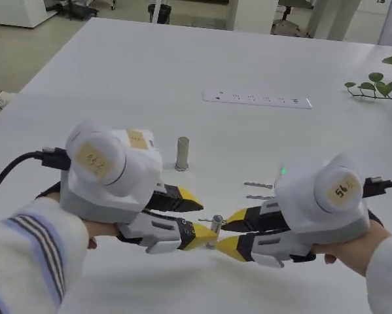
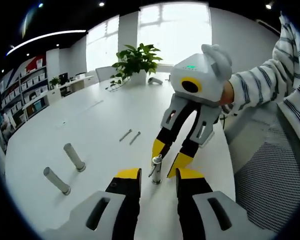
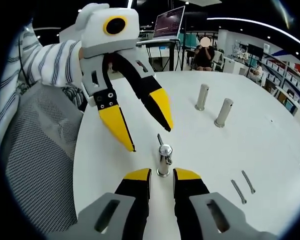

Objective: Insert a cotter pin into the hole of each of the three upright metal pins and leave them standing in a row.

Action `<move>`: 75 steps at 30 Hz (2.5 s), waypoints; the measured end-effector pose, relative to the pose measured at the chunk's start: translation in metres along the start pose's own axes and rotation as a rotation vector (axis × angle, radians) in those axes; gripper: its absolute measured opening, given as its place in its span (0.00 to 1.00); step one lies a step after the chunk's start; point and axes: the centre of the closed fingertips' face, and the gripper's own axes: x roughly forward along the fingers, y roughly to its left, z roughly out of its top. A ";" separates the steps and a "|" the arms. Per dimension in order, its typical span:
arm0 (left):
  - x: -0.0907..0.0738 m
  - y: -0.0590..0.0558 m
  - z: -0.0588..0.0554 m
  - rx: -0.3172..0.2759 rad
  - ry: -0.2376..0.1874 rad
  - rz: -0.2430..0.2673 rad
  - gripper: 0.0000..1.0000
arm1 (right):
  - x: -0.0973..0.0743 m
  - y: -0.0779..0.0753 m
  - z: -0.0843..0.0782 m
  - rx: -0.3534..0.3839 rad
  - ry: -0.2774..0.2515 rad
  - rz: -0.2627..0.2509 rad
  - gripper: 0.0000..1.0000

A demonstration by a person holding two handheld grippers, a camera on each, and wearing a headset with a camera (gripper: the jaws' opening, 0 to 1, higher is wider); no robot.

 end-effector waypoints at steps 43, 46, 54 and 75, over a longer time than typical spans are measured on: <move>-0.078 0.015 -0.031 -0.184 -0.120 0.129 0.99 | 0.030 -0.002 0.039 -0.052 -0.098 0.007 0.04; -0.082 0.018 -0.033 -0.190 -0.120 0.146 0.99 | 0.038 -0.005 0.053 -0.064 -0.113 0.016 0.04; -0.094 0.021 -0.041 -0.216 -0.120 0.183 0.99 | 0.066 -0.007 0.073 -0.107 -0.111 0.040 0.04; -0.100 0.029 -0.049 -0.258 -0.119 0.228 0.99 | 0.091 0.001 0.066 -0.104 -0.060 0.074 0.04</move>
